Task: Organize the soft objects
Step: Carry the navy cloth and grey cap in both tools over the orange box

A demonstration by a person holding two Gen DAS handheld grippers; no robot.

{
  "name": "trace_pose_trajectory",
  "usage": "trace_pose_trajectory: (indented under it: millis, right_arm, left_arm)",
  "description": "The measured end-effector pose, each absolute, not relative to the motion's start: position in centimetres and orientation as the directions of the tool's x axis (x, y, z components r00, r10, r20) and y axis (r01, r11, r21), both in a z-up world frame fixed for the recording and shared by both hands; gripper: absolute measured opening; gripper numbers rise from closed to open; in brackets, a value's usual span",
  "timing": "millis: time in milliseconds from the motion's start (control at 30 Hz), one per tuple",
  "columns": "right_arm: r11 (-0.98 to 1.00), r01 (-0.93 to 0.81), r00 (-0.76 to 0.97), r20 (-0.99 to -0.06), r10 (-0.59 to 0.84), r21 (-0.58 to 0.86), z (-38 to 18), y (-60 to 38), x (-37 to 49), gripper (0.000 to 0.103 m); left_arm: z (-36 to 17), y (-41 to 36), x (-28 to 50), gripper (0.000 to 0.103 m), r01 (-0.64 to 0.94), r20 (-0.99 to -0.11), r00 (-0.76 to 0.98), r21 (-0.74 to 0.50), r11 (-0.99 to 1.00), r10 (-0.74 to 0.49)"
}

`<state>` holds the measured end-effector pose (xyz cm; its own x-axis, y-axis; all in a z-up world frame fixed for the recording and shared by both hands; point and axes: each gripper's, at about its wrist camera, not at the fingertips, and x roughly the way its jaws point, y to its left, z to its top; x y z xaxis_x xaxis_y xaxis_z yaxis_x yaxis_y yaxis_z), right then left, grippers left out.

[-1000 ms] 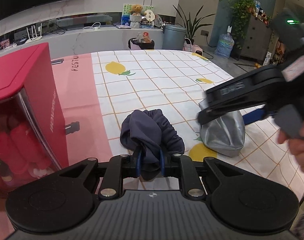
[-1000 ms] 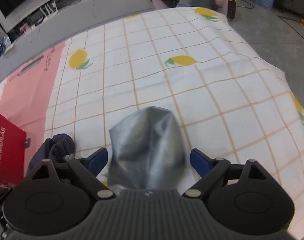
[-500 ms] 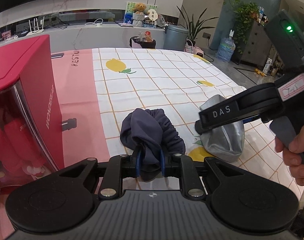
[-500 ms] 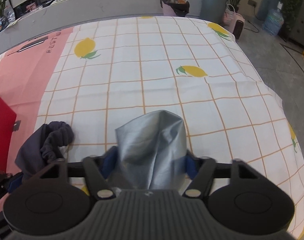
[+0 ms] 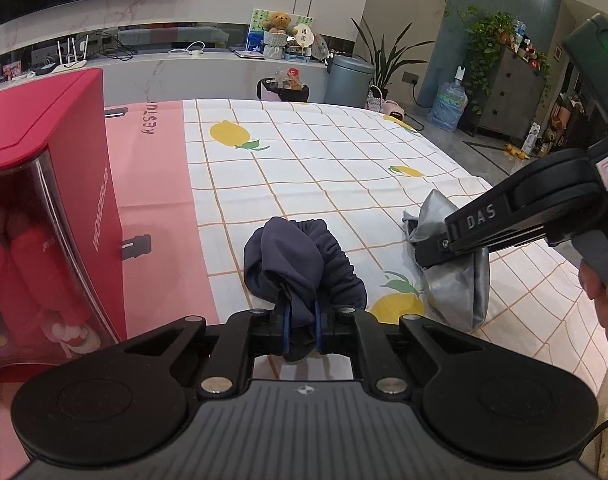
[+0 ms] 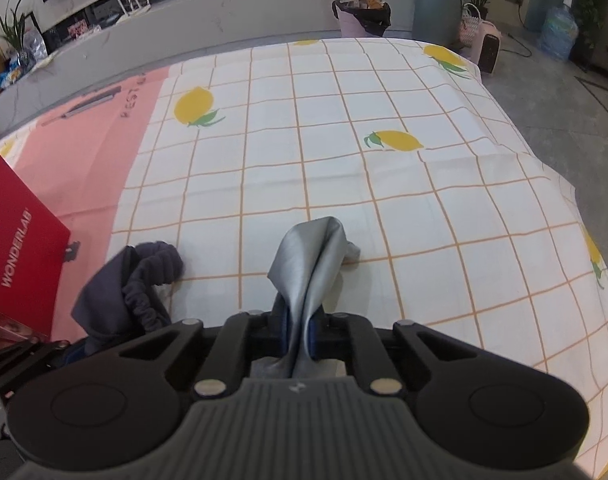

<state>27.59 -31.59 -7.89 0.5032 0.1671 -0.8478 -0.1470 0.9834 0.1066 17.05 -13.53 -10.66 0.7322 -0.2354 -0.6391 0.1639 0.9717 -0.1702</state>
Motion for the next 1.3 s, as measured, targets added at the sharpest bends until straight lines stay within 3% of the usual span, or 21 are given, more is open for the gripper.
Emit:
trace_pose_trajectory:
  millis: [567,867,1100,1300]
  right_arm:
    - [0.983,-0.151,0.683,-0.708,0.18,0.103,1.2,-29.2,24.8,0.007]
    - [0.968,-0.238,0.807,-0.538,0.243,0.08,8.9,-22.0,22.5,0.007]
    - [0.906,-0.412,0.772,-0.492,0.403,0.096,12.2,-13.1,21.7,0.007]
    - [0.823,-0.558,0.684,-0.505,0.527,0.103,11.9,-4.8,21.2,0.007]
  left_arm:
    - [-4.0,-12.7,16.4,0.011,0.202,-0.545,0.792,-0.188,0.961,-0.274]
    - [3.1,-7.9,16.4,0.011,0.158,-0.473,0.848,-0.204,0.966,-0.238]
    - [7.2,-1.5,14.7,0.011,0.046,-0.43,0.897,-0.141,0.989,-0.103]
    - [8.2,4.6,12.9,0.011,-0.1,-0.418,0.906,-0.071,0.992,0.062]
